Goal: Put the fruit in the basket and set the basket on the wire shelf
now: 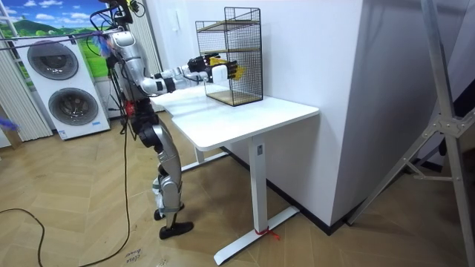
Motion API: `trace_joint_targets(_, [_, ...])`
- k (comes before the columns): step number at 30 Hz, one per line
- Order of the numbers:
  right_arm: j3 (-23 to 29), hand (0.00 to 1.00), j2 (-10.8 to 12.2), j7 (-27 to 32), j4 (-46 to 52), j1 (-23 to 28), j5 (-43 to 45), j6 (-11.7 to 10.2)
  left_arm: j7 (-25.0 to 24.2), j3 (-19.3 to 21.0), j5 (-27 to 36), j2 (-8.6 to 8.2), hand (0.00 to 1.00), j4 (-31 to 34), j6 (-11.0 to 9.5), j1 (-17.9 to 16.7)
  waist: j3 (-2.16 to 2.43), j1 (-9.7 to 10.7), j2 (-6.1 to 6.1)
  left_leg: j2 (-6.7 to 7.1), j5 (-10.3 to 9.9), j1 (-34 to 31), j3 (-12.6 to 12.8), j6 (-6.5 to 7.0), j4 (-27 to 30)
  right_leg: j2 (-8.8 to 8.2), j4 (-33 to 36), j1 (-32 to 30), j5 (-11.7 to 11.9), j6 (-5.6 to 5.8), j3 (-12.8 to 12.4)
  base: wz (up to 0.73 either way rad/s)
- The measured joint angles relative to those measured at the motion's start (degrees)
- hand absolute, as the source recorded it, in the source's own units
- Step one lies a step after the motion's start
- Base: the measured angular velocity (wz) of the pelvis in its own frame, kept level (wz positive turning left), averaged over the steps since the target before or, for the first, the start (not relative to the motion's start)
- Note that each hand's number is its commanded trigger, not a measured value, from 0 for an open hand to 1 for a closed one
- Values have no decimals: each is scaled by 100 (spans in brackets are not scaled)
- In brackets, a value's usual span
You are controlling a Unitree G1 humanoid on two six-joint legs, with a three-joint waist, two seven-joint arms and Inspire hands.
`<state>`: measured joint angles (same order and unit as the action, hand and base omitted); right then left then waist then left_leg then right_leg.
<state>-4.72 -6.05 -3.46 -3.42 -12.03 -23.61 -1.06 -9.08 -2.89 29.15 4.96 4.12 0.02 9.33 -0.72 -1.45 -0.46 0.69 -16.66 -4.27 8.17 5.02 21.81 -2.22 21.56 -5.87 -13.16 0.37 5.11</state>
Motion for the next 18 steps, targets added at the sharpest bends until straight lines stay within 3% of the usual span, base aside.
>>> trace_joint_targets(6, [31,0,-34,40,-40,-308,144,204,225,26,10,-88,0,-381,258,122,-2,39,-1,-1,148,38,-7,-41,-229,25,-209,42,109,-46,12,1])
trace_joint_targets(16, [-3,0,-49,27,-459,-366,143,314,617,-103,6,-149,0,-1113,400,486,-12,123,8,-12,177,76,-23,-57,-263,33,-274,114,147,-68,63,3])
trace_joint_targets(18, [-69,0,-65,28,-529,-359,136,396,656,-132,-4,-137,0,-1156,437,486,-34,123,35,-14,177,76,-10,-57,-262,34,-278,111,159,-63,59,0])
